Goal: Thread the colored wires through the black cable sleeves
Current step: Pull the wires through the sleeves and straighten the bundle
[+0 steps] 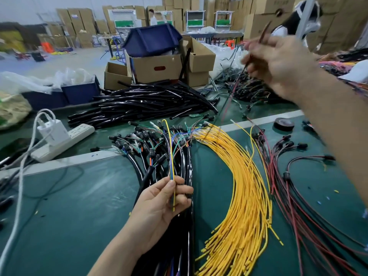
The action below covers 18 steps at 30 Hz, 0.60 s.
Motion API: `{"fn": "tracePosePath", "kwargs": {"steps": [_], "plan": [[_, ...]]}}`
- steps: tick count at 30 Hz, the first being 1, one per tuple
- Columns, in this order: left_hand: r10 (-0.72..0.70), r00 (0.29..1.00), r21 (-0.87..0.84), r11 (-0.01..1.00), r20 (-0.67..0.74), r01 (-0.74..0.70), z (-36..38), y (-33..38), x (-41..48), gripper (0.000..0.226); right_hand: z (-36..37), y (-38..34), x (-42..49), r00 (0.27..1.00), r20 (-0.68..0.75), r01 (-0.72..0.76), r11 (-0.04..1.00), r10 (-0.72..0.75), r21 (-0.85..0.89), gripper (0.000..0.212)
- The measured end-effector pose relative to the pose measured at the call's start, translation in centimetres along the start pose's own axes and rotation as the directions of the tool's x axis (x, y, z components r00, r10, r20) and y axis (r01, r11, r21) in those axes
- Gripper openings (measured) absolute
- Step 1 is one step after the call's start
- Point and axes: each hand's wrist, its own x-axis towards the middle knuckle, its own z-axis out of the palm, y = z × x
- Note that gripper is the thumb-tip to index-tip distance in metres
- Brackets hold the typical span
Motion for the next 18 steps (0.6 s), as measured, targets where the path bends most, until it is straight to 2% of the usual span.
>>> {"fn": "tracePosePath", "kwargs": {"steps": [2,3,5,7,9,10,12,14,18], "plan": [[-0.005,1.000,-0.011,1.000,0.001,0.005,-0.2,0.1,-0.1,0.019,1.3,-2.4,0.2,0.988,-0.031,0.145,0.979,-0.151,-0.141,0.028],[-0.007,1.000,-0.016,1.000,0.002,0.007,-0.2,0.2,-0.2,0.019,1.9,-3.2,0.3,0.987,-0.041,0.146,0.976,-0.154,-0.159,0.036],[-0.012,1.000,-0.029,1.000,0.000,0.012,-0.2,0.2,-0.3,0.020,3.0,-3.8,0.0,0.997,-0.054,0.060,0.998,-0.061,-0.023,0.038],[-0.022,1.000,-0.032,0.999,0.004,0.022,-0.1,0.3,-0.4,0.020,4.0,-3.5,-0.7,0.999,-0.010,-0.050,0.980,0.053,0.194,0.025],[-0.035,0.999,-0.013,0.999,0.018,0.035,0.0,0.3,-0.4,0.020,5.1,-2.4,-1.8,0.977,0.114,-0.209,0.920,0.181,0.330,0.018],[-0.039,0.999,-0.003,0.999,0.023,0.039,0.0,0.4,-0.4,0.020,5.7,-1.6,-2.3,0.951,0.191,-0.297,0.894,0.245,0.335,0.019],[-0.049,0.999,0.005,0.999,0.023,0.048,0.1,0.5,-0.5,0.020,6.9,0.4,-3.2,0.883,0.305,-0.437,0.864,0.358,0.251,0.021],[-0.052,0.998,0.010,0.999,0.034,0.052,0.0,0.5,-0.5,0.020,7.8,2.4,-3.6,0.830,0.343,-0.513,0.843,0.440,0.161,0.019],[-0.077,0.994,0.068,0.995,0.074,0.072,-0.3,0.4,-0.6,0.027,8.7,5.4,-3.3,0.822,0.243,-0.546,0.834,0.516,0.075,0.019]]}}
